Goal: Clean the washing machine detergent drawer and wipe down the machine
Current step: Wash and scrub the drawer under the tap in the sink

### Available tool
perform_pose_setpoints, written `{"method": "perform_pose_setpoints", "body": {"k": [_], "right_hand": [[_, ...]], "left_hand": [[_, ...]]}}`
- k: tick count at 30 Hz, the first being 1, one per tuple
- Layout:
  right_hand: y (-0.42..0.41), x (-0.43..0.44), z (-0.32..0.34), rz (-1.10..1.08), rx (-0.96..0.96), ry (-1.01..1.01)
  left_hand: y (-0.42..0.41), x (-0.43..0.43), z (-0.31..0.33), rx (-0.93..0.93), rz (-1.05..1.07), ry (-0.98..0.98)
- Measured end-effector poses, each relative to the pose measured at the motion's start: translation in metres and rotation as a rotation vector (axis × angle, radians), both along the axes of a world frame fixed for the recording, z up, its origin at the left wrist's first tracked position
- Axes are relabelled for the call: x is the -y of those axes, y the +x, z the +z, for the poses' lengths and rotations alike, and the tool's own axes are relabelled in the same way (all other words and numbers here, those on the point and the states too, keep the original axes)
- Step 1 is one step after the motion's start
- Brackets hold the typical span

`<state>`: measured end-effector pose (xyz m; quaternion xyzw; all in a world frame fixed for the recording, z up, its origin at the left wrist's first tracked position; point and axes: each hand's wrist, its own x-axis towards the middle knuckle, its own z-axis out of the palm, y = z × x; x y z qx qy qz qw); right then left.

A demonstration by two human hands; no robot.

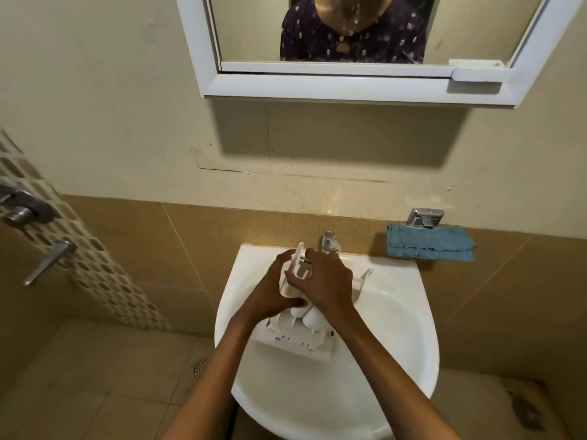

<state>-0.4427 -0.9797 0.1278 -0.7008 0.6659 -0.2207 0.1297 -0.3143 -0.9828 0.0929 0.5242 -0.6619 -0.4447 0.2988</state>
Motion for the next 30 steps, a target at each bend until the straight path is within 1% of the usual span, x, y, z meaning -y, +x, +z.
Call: {"method": "perform_pose_setpoints", "body": {"k": [2, 5, 8, 13, 16, 17, 19, 20, 22, 24, 26, 28, 30], "right_hand": [[0.004, -0.002, -0.007, 0.038, -0.066, 0.032], [0.006, -0.005, -0.019, 0.087, -0.113, 0.072], [0.007, -0.008, -0.027, 0.135, -0.157, 0.086], [0.002, -0.007, -0.032, 0.164, -0.170, 0.080], [-0.014, -0.008, -0.023, 0.228, -0.169, 0.198], [-0.023, -0.008, -0.019, 0.253, -0.122, 0.258], [-0.045, -0.005, -0.012, 0.258, 0.080, 0.324], [-0.057, 0.000, -0.011, 0.237, 0.177, 0.308], [-0.079, 0.016, -0.012, 0.159, 0.296, 0.236], [-0.097, 0.037, -0.024, 0.063, 0.409, 0.261], [-0.109, 0.055, -0.040, -0.011, 0.572, 0.401], [-0.114, 0.069, -0.060, -0.106, 0.780, 0.566], [-0.114, 0.077, -0.080, -0.252, 1.082, 0.763]], "left_hand": [[-0.007, -0.005, -0.009, -0.041, 0.017, 0.033], [-0.010, -0.012, -0.021, -0.043, 0.086, 0.027], [-0.010, -0.017, -0.029, -0.027, 0.108, 0.000], [-0.014, -0.016, -0.037, 0.028, 0.127, -0.057], [-0.018, -0.013, -0.042, 0.083, 0.129, -0.042], [-0.019, -0.013, -0.044, 0.100, 0.120, -0.038], [-0.021, -0.014, -0.046, 0.155, 0.106, -0.019], [-0.022, -0.016, -0.045, 0.186, 0.104, -0.008], [-0.022, -0.018, -0.046, 0.224, 0.100, -0.010], [-0.022, -0.021, -0.046, 0.242, 0.096, -0.012], [-0.022, -0.023, -0.046, 0.251, 0.095, -0.012], [-0.022, -0.024, -0.045, 0.248, 0.097, -0.023], [-0.023, -0.024, -0.044, 0.252, 0.099, -0.029]]}}
